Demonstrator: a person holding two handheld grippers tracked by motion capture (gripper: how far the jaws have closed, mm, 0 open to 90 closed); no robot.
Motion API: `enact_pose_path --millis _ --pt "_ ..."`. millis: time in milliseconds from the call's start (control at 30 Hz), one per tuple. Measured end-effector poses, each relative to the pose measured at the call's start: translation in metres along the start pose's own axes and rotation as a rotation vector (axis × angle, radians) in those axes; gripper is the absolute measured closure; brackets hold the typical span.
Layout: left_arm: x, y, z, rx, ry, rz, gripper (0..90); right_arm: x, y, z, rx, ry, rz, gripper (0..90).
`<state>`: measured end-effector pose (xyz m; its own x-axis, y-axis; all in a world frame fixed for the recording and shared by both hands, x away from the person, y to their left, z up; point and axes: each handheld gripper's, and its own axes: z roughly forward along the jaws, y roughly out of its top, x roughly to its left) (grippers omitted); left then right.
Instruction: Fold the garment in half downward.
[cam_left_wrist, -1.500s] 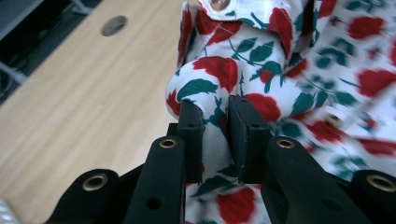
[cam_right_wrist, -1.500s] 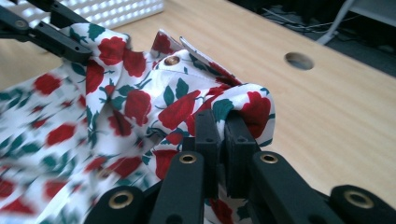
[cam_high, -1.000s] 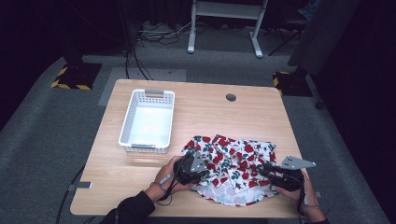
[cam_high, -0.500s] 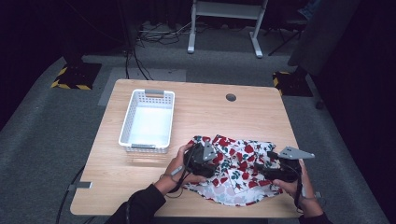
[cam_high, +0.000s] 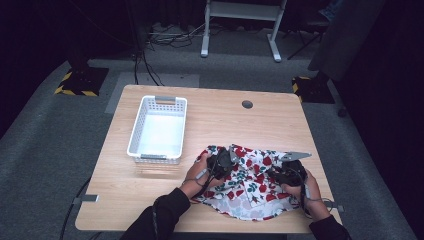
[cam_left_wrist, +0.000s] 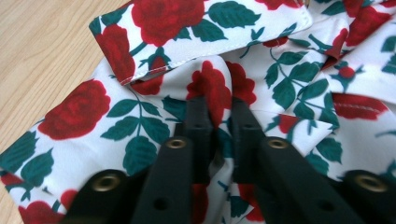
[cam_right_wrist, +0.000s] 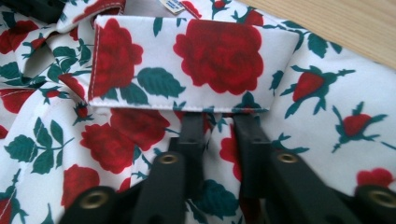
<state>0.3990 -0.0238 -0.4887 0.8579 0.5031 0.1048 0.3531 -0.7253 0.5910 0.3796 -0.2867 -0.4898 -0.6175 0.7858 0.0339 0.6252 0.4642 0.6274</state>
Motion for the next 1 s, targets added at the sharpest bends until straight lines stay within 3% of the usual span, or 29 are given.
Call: enact_pose_path --millis 100,267,367,500,700,1000 --pt "0.002 0.004 0.002 0.003 0.011 0.009 85.2 -0.003 0.002 0.002 -0.012 0.012 -0.009 85.8" --pt "0.007 0.010 0.005 -0.003 0.029 0.002 85.7 -0.007 0.011 0.005 -0.023 -0.020 -0.050 86.6" --pt "0.016 0.020 0.000 -0.035 0.041 -0.006 85.7 -0.013 0.022 0.002 -0.038 -0.056 -0.063 86.8" --pt "0.023 0.027 -0.020 -0.101 0.048 -0.004 85.8 -0.018 0.039 -0.016 -0.106 -0.072 -0.084 86.7" --pt "0.028 0.022 -0.059 -0.180 0.025 0.021 85.6 -0.012 0.053 -0.049 -0.169 -0.009 -0.164 85.5" --pt "0.004 -0.001 -0.095 -0.215 0.000 0.137 83.6 0.013 0.045 -0.075 -0.219 0.036 -0.258 82.6"
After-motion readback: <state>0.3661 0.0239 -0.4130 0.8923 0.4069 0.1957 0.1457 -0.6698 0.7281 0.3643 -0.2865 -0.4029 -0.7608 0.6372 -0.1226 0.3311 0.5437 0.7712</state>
